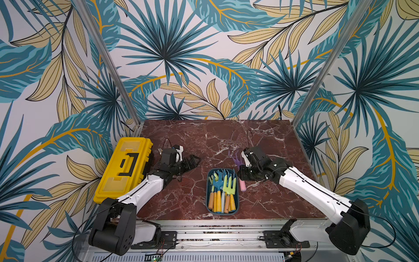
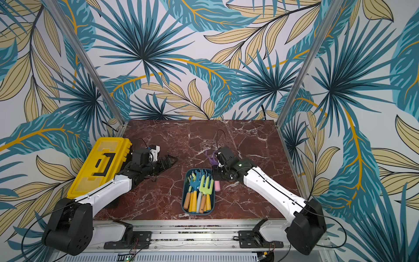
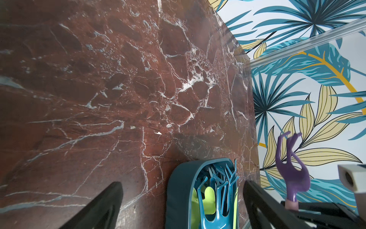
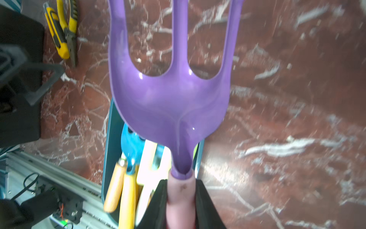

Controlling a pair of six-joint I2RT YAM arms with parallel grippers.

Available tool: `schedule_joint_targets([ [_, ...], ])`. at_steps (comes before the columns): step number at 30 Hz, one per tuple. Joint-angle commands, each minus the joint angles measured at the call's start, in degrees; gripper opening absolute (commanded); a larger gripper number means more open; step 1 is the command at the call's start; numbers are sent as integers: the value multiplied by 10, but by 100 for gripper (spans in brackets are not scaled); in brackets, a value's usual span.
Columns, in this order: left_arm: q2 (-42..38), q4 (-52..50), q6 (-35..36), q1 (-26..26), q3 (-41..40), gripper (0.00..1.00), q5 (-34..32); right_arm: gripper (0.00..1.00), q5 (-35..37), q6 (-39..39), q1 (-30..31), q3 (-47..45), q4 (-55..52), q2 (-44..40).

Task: Put the rake into the storage box
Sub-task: Place the rake in the storage box.

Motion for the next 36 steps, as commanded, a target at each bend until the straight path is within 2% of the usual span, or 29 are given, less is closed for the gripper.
schedule_joint_targets([
  [1,-21,1,0,-2,-25,100,-7,9,35,91,45,-43,-2,-38],
  [6,-32,11,-4,-3,-42,100,-3,9,84,178,128,-87,12,-59],
  [9,-40,20,-9,-3,-54,100,-1,9,109,202,156,-97,32,-48],
  [17,-87,-2,-7,-3,-73,100,-3,12,117,225,187,-98,80,33],
  [21,-112,-16,-7,-3,-81,100,-6,31,110,230,192,-99,100,59],
  [27,-136,-37,-6,-3,-82,100,-10,46,115,232,197,-105,95,60],
  [29,-143,-44,-5,-3,-80,100,-10,54,123,230,200,-104,84,45],
  [33,-164,-68,-3,-5,-68,100,-14,77,158,216,202,-95,50,-5],
  [36,-182,-101,6,-13,-44,100,-33,99,201,179,199,-74,31,-39],
])
